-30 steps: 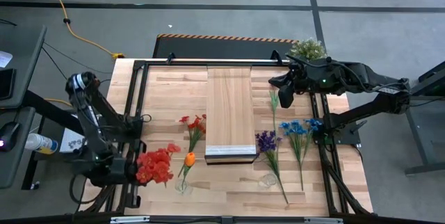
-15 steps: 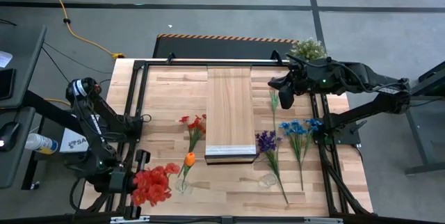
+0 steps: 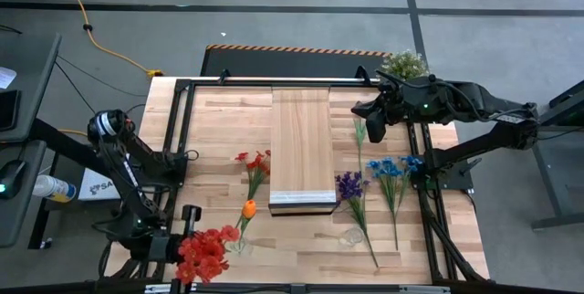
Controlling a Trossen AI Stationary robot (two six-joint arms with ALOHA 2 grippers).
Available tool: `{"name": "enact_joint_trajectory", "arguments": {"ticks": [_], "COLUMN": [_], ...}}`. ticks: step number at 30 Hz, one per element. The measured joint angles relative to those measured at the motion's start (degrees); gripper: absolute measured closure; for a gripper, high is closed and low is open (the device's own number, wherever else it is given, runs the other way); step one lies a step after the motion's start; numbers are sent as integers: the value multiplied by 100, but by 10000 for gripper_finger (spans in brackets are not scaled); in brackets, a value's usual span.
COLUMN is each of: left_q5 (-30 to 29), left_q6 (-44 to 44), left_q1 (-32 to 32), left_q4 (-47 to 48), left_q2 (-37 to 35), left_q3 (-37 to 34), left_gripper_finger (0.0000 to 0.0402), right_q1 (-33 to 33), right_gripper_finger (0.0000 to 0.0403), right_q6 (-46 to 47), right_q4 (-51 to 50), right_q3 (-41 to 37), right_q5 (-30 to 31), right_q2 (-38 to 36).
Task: Pick and place flowers into a vace then onto a shelf
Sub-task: Put the top red flowers into the left transparent vase
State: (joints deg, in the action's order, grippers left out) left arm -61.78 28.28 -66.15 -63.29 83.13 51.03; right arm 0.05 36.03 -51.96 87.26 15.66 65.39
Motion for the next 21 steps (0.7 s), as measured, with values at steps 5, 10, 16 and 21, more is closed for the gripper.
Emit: {"name": "enact_joint_trajectory", "arguments": {"ticks": [5, 10, 16, 21], "left_q5": [58, 63, -16, -57], "left_q6": [-2, -198, -350, -639], "left_q1": [219, 288, 277, 280], "left_q4": [3, -111, -178, -175], "left_q2": [7, 7, 7, 7], "left_q3": [-125, -341, -472, -633], "left_gripper_finger": [361, 361, 361, 361], "right_q1": [0, 0, 0, 0], "right_gripper_finger": [402, 402, 402, 402], "right_q6": [0, 2, 1, 1], "right_q4": [-2, -2, -3, -3], "right_q3": [0, 0, 0, 0], "right_q5": [0, -2, -2, 0], "right_q2": [0, 0, 0, 0]}}
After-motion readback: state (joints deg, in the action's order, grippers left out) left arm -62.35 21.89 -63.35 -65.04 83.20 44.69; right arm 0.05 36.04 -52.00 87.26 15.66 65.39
